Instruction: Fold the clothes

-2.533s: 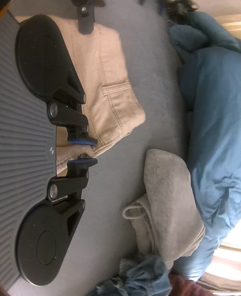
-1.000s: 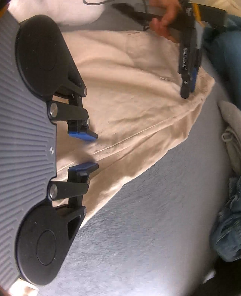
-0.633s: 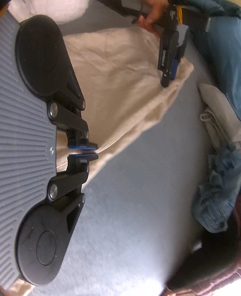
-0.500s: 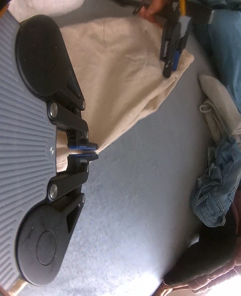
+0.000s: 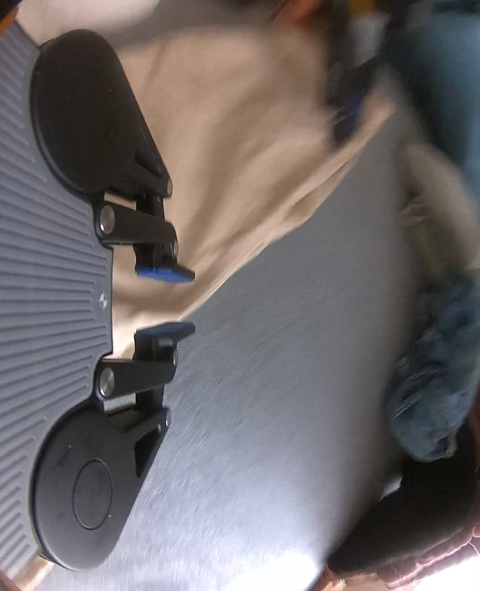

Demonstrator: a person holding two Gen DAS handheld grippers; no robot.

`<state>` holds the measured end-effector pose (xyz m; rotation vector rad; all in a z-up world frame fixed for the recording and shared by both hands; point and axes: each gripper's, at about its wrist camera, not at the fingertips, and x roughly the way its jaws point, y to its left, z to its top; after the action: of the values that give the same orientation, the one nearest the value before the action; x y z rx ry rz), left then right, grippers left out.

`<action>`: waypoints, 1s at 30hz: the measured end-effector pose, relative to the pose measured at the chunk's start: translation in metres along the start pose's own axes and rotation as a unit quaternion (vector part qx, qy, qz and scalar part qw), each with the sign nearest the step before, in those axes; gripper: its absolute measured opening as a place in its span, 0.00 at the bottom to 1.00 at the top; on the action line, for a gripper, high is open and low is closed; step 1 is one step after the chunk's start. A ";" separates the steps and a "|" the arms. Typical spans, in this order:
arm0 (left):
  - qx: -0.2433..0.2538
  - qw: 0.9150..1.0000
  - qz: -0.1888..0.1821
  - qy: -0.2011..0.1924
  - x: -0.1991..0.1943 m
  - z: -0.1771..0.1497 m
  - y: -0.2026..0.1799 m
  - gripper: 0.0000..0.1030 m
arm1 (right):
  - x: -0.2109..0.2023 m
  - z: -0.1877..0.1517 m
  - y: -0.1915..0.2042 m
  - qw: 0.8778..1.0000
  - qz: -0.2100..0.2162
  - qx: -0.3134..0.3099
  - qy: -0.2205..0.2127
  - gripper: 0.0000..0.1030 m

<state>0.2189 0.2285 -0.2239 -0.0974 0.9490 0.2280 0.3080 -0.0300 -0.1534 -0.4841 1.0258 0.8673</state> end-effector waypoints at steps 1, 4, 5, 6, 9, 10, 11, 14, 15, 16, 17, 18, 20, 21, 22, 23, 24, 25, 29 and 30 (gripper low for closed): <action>0.001 1.000 -0.001 0.000 -0.001 -0.001 0.002 0.35 | -0.006 0.007 0.003 1.000 0.026 0.007 -0.015 0.25; 0.002 1.000 -0.006 0.001 -0.003 -0.003 0.009 0.36 | 0.004 0.031 0.025 0.996 0.078 -0.010 -0.041 0.25; 0.003 1.000 -0.007 0.001 -0.004 -0.004 0.011 0.36 | 0.012 0.040 0.034 0.995 0.090 -0.022 -0.046 0.25; 0.001 1.000 -0.006 0.001 -0.004 -0.004 0.013 0.36 | 0.020 0.049 0.043 0.993 0.102 -0.034 -0.052 0.25; -0.007 1.000 -0.005 0.001 -0.002 -0.004 0.017 0.36 | 0.057 0.073 0.058 0.989 0.126 -0.059 -0.043 0.24; -0.009 1.000 -0.005 0.001 -0.002 -0.004 0.018 0.36 | 0.066 0.078 0.060 0.988 0.131 -0.065 -0.038 0.23; -0.009 1.000 -0.004 -0.001 -0.001 -0.004 0.019 0.36 | 0.075 0.083 0.061 0.988 0.136 -0.071 -0.033 0.23; -0.011 1.000 0.000 -0.003 0.000 -0.005 0.021 0.34 | 0.095 0.092 0.072 0.985 0.140 -0.102 -0.013 0.19; -0.013 1.000 0.002 -0.003 0.001 -0.005 0.022 0.33 | 0.099 0.091 0.074 0.984 0.136 -0.111 -0.007 0.18; -0.014 1.000 0.004 -0.003 0.001 -0.006 0.023 0.29 | 0.103 0.091 0.077 0.984 0.133 -0.119 0.000 0.18; -0.016 1.000 0.007 -0.004 0.002 -0.006 0.024 0.25 | 0.107 0.090 0.080 0.983 0.129 -0.128 0.006 0.14; -0.018 1.000 0.009 -0.005 0.003 -0.007 0.025 0.24 | 0.109 0.089 0.082 0.983 0.126 -0.134 0.007 0.09; -0.020 1.000 0.008 -0.008 0.003 -0.009 0.027 0.23 | 0.105 0.088 0.089 0.982 0.113 -0.153 -0.006 0.05; -0.018 1.000 0.009 -0.011 0.003 -0.009 0.027 0.23 | 0.101 0.088 0.093 0.982 0.103 -0.160 -0.016 0.04; -0.016 1.000 0.010 -0.013 0.003 -0.010 0.028 0.23 | 0.096 0.088 0.096 0.982 0.092 -0.164 -0.027 0.04; -0.014 1.000 0.012 -0.016 0.003 -0.010 0.028 0.23 | 0.094 0.089 0.097 0.983 0.086 -0.161 -0.034 0.04; -0.014 1.000 0.014 -0.018 0.003 -0.010 0.028 0.23 | 0.091 0.090 0.098 0.983 0.080 -0.159 -0.041 0.03; -0.013 1.000 0.016 -0.019 0.003 -0.009 0.028 0.23 | 0.091 0.091 0.102 0.983 0.073 -0.162 -0.043 0.03; -0.018 0.999 0.017 -0.020 0.007 -0.008 0.029 0.22 | 0.105 0.089 0.105 0.984 0.056 -0.166 -0.031 0.04; -0.016 1.000 0.017 -0.020 0.008 -0.008 0.029 0.22 | 0.113 0.087 0.105 0.984 0.055 -0.165 -0.023 0.04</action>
<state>0.2101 0.2562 -0.2346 -0.1050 0.9073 0.2759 0.2964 0.1378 -0.2097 -0.6872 0.8759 1.1513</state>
